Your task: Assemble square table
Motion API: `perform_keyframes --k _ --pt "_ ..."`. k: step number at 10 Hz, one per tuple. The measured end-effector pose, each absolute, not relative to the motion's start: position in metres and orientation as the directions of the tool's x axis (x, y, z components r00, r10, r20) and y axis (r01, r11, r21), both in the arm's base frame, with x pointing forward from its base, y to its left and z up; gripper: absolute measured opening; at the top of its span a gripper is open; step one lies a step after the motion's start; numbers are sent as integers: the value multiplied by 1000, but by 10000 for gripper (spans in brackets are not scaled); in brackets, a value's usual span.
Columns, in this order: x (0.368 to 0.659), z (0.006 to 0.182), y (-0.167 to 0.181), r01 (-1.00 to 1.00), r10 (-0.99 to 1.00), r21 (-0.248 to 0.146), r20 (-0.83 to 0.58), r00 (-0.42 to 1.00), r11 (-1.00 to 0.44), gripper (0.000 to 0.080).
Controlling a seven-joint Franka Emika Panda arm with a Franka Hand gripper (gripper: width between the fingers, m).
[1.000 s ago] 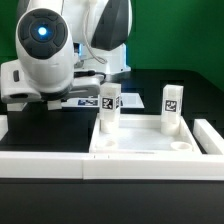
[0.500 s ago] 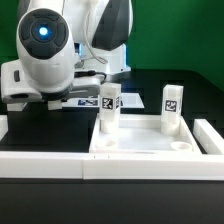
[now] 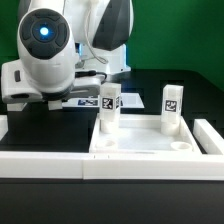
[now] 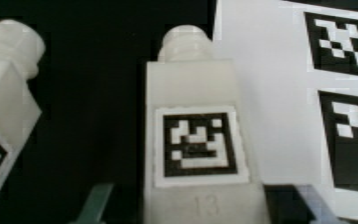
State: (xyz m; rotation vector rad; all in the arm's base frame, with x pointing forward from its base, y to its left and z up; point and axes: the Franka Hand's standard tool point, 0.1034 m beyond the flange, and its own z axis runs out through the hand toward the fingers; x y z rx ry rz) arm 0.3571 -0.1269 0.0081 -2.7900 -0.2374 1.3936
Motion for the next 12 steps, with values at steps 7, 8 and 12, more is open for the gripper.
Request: perform_keyframes --k 7,8,12 --pt "393 62 -125 186 192 -67 -550 813 -980 293" --pt "394 65 -124 192 199 -66 -507 839 -979 293" --pt "469 135 -97 106 119 -58 -313 942 -993 293"
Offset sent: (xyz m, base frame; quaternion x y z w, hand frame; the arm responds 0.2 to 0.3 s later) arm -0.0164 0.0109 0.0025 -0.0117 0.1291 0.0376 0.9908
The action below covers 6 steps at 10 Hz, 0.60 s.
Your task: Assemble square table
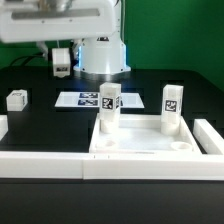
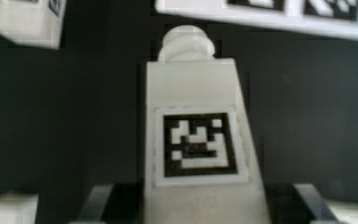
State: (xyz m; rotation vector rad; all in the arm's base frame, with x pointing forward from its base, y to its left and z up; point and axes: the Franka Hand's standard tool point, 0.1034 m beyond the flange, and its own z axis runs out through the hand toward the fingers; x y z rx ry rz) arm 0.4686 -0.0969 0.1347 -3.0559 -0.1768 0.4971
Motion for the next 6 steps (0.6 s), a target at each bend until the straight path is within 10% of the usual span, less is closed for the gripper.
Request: perform_keyframes --k 6 --pt "497 147 -105 143 143 11 77 987 -990 293"
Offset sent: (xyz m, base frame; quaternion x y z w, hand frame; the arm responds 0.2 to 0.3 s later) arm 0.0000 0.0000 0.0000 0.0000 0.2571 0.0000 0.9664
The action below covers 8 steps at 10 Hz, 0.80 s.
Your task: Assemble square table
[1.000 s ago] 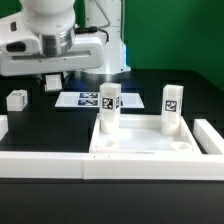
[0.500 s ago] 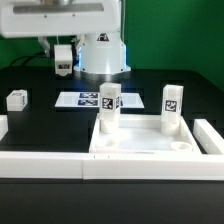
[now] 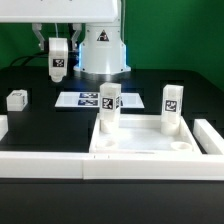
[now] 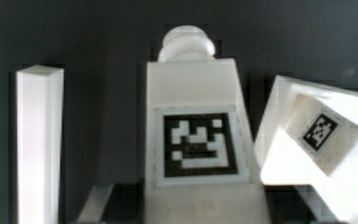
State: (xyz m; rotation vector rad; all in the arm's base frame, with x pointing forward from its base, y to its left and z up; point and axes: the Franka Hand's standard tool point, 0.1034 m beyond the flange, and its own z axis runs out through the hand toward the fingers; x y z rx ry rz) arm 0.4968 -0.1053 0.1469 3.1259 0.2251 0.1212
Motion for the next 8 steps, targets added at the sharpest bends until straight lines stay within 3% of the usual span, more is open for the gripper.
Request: perform_keyframes --k 3,5,8 --pt "539 150 -62 79 80 14 247 966 -997 293" --pt "583 175 -43 57 57 12 343 938 -998 293" --pt "593 183 -40 71 89 58 458 884 -996 293"
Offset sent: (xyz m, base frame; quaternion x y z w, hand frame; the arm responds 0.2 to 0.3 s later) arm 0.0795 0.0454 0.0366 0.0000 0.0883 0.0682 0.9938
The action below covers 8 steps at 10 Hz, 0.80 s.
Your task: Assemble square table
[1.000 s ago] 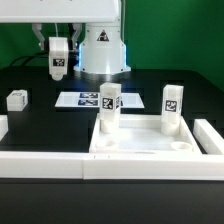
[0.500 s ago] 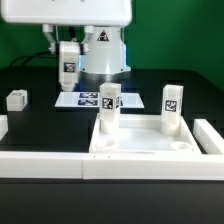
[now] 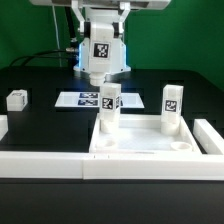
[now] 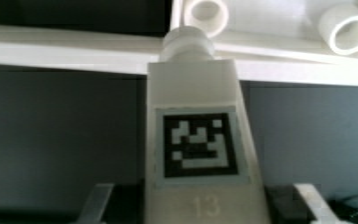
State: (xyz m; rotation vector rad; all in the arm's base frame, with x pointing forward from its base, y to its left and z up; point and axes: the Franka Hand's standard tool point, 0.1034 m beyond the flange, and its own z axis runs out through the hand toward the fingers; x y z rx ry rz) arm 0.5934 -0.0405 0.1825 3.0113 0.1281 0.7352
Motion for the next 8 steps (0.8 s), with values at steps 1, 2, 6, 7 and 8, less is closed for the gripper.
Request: perform_keyframes --k 1,2,6,7,8 --pt "592 180 -40 70 87 53 448 890 -996 293" --pt "592 180 -40 71 87 53 448 890 -996 293" --pt "579 156 0 67 69 20 455 888 -998 293" --pt "583 142 14 81 79 15 459 885 -997 293" --pt "589 128 27 93 86 8 464 881 -996 293"
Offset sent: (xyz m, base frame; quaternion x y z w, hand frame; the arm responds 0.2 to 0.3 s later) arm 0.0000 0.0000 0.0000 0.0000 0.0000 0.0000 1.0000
